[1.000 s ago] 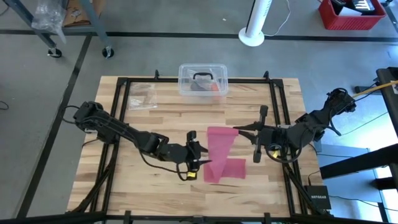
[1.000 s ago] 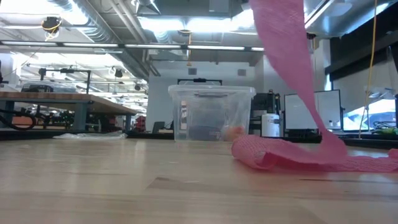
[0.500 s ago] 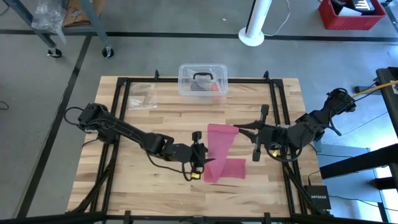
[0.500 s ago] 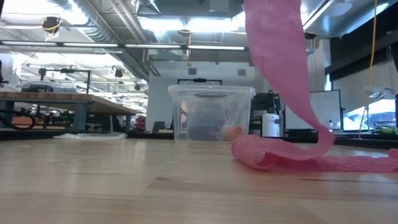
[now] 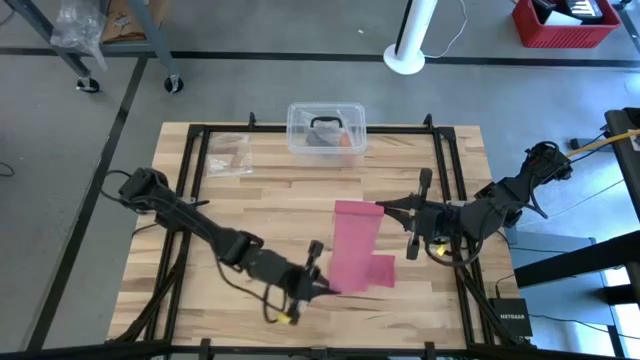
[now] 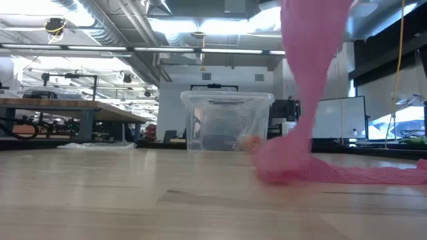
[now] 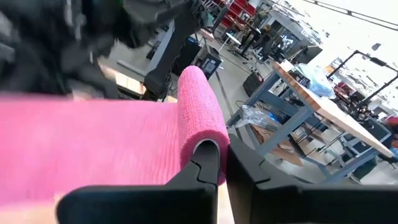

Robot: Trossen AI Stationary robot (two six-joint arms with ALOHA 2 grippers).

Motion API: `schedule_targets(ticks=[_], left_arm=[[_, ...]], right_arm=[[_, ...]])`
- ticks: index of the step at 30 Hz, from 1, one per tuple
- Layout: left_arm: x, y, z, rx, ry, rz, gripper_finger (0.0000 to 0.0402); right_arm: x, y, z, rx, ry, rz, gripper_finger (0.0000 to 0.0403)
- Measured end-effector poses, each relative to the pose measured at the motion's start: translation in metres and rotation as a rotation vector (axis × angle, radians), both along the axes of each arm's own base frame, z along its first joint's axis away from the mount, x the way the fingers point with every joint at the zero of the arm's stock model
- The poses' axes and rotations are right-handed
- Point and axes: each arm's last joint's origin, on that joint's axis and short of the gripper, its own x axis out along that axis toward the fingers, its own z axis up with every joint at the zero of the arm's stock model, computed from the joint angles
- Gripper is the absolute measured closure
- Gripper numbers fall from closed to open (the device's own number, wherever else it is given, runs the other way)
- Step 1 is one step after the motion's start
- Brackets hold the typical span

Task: Roll bandage
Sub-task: Roll the pink bandage

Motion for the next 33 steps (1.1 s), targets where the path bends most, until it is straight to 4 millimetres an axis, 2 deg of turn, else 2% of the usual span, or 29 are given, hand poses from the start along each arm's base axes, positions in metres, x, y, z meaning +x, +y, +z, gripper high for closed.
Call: schedule_targets(ticks=[6,11,14,19,25,29,33], left_arm=[[-0.018,-0.018,0.036,0.08,-0.149,-0.076,0.0396],[-0.022,-0.019,0.066,0.138,-0.25,-0.087,0.0397],[-0.022,-0.017,0.079,0.168,-0.288,-0.073,0.0395],[-0.029,-0.013,0.098,0.184,-0.344,-0.065,0.04],[-0.032,0.006,0.114,0.18,-0.389,0.08,0.0397],[-0.03,0.024,0.119,0.178,-0.37,0.206,0.0396],[-0.032,0.04,0.121,0.199,-0.312,0.351,0.0399]], right_arm=[[-0.001,-0.003,-0.005,-0.061,0.049,-0.054,0.039],[0.007,-0.013,-0.013,-0.066,0.097,-0.078,0.039],[0.014,-0.019,-0.027,-0.065,0.123,-0.092,0.0391],[0.019,-0.019,-0.061,-0.048,0.191,-0.109,0.039],[0.025,-0.013,-0.095,0.059,0.215,-0.02,0.039],[0.026,-0.005,-0.11,0.096,0.204,0.068,0.039],[0.02,0.006,-0.115,0.092,0.206,0.108,0.039]])
